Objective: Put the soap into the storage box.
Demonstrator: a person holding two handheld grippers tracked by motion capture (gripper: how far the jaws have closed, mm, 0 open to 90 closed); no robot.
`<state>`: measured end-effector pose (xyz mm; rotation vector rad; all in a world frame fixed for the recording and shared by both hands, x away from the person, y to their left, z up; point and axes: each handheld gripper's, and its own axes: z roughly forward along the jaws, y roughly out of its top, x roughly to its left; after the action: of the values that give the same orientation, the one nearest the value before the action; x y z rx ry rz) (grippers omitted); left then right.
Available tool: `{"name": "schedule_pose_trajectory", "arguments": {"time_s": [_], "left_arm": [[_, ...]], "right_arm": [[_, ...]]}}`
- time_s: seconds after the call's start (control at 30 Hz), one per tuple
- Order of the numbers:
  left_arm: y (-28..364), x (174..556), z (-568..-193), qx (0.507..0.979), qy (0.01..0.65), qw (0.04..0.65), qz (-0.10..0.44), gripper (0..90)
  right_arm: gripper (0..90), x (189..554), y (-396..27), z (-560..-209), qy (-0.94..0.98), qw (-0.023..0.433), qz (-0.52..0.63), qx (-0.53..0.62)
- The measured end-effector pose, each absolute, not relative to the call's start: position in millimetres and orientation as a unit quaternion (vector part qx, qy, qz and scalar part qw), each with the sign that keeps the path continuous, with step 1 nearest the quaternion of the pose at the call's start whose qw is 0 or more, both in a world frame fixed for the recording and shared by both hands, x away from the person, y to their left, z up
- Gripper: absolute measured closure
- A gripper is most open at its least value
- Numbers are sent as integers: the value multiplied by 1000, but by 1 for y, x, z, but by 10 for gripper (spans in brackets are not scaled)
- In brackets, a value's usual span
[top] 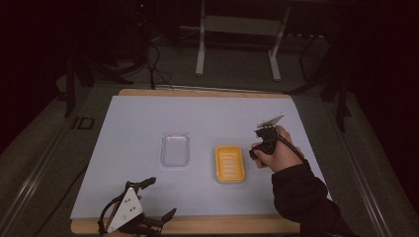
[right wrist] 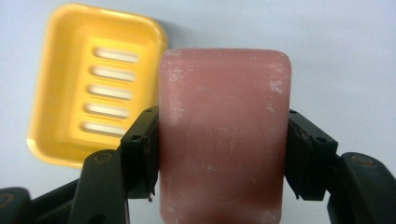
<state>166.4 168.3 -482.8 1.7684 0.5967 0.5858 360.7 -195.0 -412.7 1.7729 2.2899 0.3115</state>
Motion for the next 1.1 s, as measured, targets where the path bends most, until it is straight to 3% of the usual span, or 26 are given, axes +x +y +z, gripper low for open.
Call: {"name": "schedule_pose_trajectory", "arguments": {"time_s": [0.27,0.43,0.67,1.1], "left_arm": [[169,166,-483,749,253,561,247,3],[168,167,-483,751,252,558,247,3],[168,166,-483,750,252,559,248,3],[168,166,-482,751,248,559,248,3]], "right_arm": [[379,356,-177,-399,775,122,129,607],[379,353,-163,-398,771,104,153,609],[379,348,-139,-413,767,86,169,613],[379,348,-116,-438,744,95,185,635]]}}
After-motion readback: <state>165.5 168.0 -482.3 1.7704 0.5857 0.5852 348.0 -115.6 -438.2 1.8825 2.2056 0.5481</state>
